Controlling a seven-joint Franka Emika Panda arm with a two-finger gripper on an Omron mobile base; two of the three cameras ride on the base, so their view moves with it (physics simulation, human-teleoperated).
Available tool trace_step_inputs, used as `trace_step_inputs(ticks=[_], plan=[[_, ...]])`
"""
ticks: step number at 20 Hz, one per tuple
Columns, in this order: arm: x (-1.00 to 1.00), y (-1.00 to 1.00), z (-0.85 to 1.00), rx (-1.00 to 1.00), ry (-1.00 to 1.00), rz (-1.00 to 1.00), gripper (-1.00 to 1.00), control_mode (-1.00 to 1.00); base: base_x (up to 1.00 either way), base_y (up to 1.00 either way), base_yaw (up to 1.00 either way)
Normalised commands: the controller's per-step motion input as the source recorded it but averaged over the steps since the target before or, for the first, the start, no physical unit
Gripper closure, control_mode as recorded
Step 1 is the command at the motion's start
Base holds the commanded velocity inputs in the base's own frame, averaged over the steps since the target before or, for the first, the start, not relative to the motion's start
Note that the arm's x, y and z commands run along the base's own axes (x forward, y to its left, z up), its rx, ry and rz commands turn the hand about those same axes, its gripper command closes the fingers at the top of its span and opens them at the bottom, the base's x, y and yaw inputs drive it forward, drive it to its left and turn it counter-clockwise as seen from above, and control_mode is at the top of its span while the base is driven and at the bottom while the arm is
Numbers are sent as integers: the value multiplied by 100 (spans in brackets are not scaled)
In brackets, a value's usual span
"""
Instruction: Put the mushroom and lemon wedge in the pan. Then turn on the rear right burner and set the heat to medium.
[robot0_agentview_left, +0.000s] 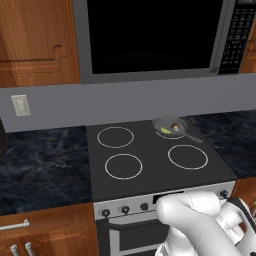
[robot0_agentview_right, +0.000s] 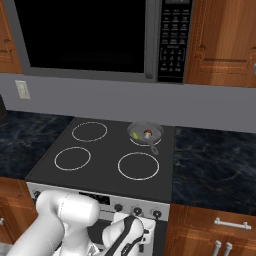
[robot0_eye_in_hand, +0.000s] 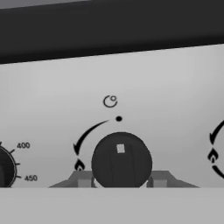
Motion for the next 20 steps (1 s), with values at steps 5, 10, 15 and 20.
trace_step_inputs(ticks=[5,10,15,20], plan=[[0,3,-5,-3,0,0,100,-100,0,0,0],[-3,0,-6,-9,-4,0,100,-100,0,0,0],[0,0,0,-19,-2,0,100,-100,0,0,0],[0,0,0,-23,0,0,100,-100,0,0,0]])
